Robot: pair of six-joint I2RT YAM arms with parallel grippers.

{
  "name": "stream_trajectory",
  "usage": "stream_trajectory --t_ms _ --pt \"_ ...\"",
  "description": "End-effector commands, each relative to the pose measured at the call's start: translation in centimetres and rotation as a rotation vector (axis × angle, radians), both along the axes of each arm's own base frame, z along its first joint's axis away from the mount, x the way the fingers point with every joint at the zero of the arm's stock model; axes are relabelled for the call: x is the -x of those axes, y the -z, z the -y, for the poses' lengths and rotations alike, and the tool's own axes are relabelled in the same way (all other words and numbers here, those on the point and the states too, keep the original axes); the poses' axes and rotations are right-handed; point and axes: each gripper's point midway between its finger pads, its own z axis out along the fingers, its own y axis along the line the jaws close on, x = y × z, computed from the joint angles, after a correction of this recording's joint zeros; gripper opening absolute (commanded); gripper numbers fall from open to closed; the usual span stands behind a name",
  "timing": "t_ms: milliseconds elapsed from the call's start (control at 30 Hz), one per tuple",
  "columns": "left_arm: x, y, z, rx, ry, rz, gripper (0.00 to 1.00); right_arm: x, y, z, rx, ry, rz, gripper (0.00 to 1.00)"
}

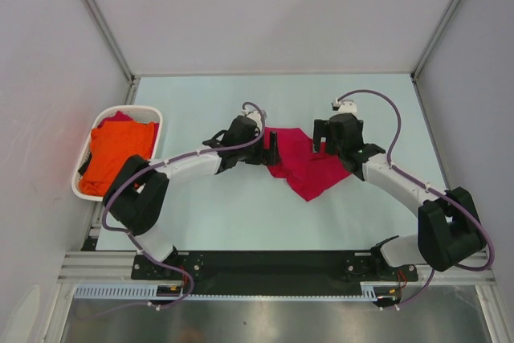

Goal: Fold and stack the t-shirts
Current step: Flatten out the tshirt

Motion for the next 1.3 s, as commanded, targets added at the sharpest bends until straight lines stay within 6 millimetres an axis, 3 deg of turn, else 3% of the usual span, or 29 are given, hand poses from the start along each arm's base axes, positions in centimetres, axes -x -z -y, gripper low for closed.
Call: stream_trajectory --t_ms 0,267,333,433,467,500,567,700,833,933,1000,1067,1100,1167,1200,1267 --pt "-1.1 -1.2 0.9 0.045 -0.024 0.015 0.94 -0.7 -2.7 -0.4 -0.032 -0.012 0.035 1.0" --pt "-3.1 -1.4 4.0 0.107 0.005 -0.003 0.92 -0.5 -3.8 -0.5 -0.057 -0.024 0.03 1.0" --pt "-3.6 -0.7 4.5 0.099 0.012 -0.02 0.89 -0.5 -3.9 -0.6 -0.061 -0.031 0.026 1.0" --pt "-5.0 -1.9 5.9 0.124 0.023 -0.012 0.77 -0.5 -3.9 -0.6 -0.058 -0.031 0.018 1.0" --pt "-5.0 -2.0 6.1 0.127 0.029 -0.016 0.7 -0.5 -4.0 -0.6 -0.059 -0.033 0.02 1.0" --pt "-5.2 -1.9 6.3 0.129 0.031 -0.018 0.34 -0.5 -3.9 -0.7 -0.059 -0.037 0.015 1.0" --pt "-5.5 -2.5 6.4 0.114 0.028 -0.022 0.01 -0.4 -3.7 -0.6 -0.057 -0.036 0.006 1.0" --pt "-6.5 -5.8 5.1 0.084 -0.001 0.06 0.0 -0.2 -3.1 -0.7 -0.056 -0.04 -0.016 1.0" --pt "-9.0 -10.1 2.0 0.083 -0.084 0.164 0.0 -0.1 -2.8 -0.6 -0.065 -0.04 -0.03 1.0" --pt "-9.8 -11.8 0.9 0.049 -0.067 0.182 0.0 -0.2 -2.4 -0.7 -0.073 -0.046 -0.043 1.0" --pt "-10.8 -11.7 -1.4 -0.048 -0.125 0.215 0.0 -0.2 -2.1 -0.8 -0.075 -0.048 -0.053 1.0" --pt "-11.3 -11.5 -1.4 -0.038 -0.097 0.207 0.0 -0.2 -2.0 -0.9 -0.078 -0.052 -0.057 1.0" --pt "-12.3 -12.5 -2.0 -0.05 -0.116 0.227 0.0 -0.3 -2.0 -0.9 -0.083 -0.054 -0.06 1.0" --pt "-13.6 -12.1 -3.7 -0.121 -0.17 0.246 0.0 -0.3 -2.1 -1.0 -0.086 -0.055 -0.062 1.0" --pt "-14.9 -13.3 -4.7 -0.103 -0.195 0.266 0.0 -0.3 -2.1 -1.1 -0.084 -0.058 -0.062 1.0" --pt "-16.7 -13.1 -5.8 -0.074 -0.213 0.241 0.0 -0.3 -2.1 -1.2 -0.089 -0.063 -0.061 1.0"
